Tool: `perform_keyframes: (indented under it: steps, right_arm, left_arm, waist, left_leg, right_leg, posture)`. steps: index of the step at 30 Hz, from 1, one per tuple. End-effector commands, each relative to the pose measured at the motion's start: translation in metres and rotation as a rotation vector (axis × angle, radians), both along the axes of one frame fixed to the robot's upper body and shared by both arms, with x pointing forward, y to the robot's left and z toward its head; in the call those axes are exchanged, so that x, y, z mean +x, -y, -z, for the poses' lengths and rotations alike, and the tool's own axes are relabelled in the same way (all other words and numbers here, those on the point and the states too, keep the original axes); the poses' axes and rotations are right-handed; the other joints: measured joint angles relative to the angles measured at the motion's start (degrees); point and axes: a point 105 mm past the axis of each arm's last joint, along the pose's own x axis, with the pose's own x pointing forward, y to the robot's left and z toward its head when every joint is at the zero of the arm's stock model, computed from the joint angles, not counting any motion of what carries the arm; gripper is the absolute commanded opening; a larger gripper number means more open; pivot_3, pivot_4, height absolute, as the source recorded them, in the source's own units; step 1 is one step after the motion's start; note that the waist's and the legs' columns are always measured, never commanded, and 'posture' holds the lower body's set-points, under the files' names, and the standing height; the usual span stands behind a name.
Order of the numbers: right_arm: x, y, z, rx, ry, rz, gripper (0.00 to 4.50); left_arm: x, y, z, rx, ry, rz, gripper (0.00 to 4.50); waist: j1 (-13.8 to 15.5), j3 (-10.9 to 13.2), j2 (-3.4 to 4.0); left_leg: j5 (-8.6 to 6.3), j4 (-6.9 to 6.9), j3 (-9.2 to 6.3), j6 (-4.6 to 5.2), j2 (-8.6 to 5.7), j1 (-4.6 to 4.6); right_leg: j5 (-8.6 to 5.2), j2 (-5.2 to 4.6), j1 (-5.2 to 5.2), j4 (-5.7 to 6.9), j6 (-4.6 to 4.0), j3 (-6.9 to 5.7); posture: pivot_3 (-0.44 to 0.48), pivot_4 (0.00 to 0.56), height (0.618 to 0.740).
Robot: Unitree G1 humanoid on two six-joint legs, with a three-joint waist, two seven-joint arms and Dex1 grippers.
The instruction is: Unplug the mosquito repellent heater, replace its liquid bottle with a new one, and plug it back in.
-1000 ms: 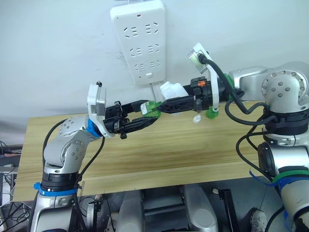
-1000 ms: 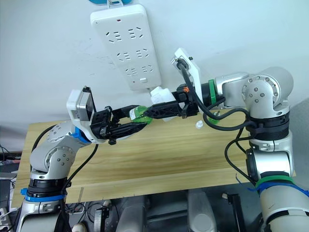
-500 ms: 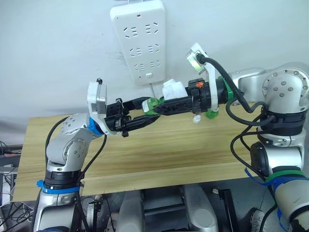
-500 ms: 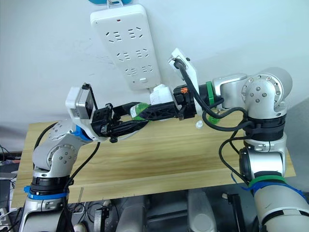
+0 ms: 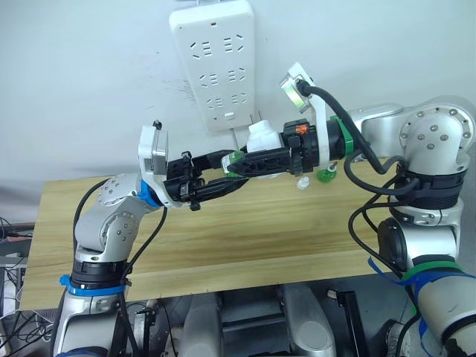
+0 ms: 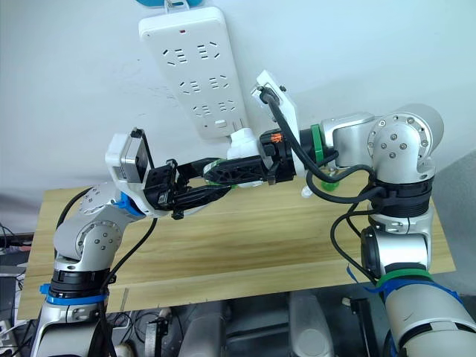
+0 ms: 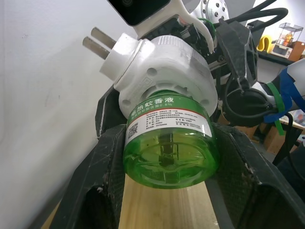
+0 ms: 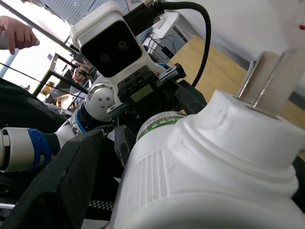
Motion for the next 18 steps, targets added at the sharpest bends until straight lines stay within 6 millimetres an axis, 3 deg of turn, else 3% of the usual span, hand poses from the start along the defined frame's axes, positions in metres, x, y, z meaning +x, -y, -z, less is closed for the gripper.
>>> perform_keyframes:
  steps: [1, 18]
  right_arm:
    - [-0.007, -0.002, -0.011, 0.019, 0.051, -0.03, 4.47]
    - [0.005, 0.013, -0.001, -0.02, 0.025, 0.043, 4.47]
  left_arm:
    - [-0.005, 0.002, -0.006, -0.007, 0.041, 0.015, 2.25]
    - [-0.006, -0.006, -0.006, 0.003, 0.077, -0.016, 2.25]
  waist:
    - [0.01, 0.0, 0.0]
    - [0.02, 0.0, 0.0]
  left_leg:
    - [0.0, 0.0, 0.0, 0.0, 0.0, 0.0]
    - [0.0, 0.0, 0.0, 0.0, 0.0, 0.0]
  right_leg:
    - [0.0, 0.0, 0.0, 0.0, 0.0, 0.0]
    - [0.0, 0.0, 0.0, 0.0, 0.0, 0.0]
  posture:
    - [-0.222, 0.349, 0.73]
    - [-0.214, 0.344, 0.73]
